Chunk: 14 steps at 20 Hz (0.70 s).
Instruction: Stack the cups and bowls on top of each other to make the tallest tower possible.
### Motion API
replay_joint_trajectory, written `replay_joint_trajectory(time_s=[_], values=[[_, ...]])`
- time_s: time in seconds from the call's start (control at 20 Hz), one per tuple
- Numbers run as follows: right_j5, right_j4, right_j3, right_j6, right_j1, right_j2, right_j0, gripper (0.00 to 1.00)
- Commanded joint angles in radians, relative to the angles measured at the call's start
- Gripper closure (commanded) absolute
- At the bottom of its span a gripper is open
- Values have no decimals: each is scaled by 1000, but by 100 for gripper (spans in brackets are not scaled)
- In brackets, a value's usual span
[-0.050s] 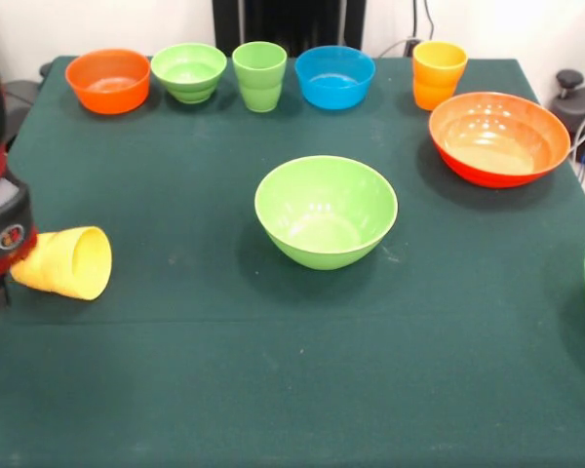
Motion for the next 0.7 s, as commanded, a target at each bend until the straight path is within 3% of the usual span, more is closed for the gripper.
replay_joint_trajectory(time_s=[0.05, 0.35, 0.7], values=[[-28, -201, 31, -326, -70, 196, -103, 100], [52, -315, -87, -351, -86, 213, -206, 100], [86, -405, -82, -353, -143, 272, -241, 100]])
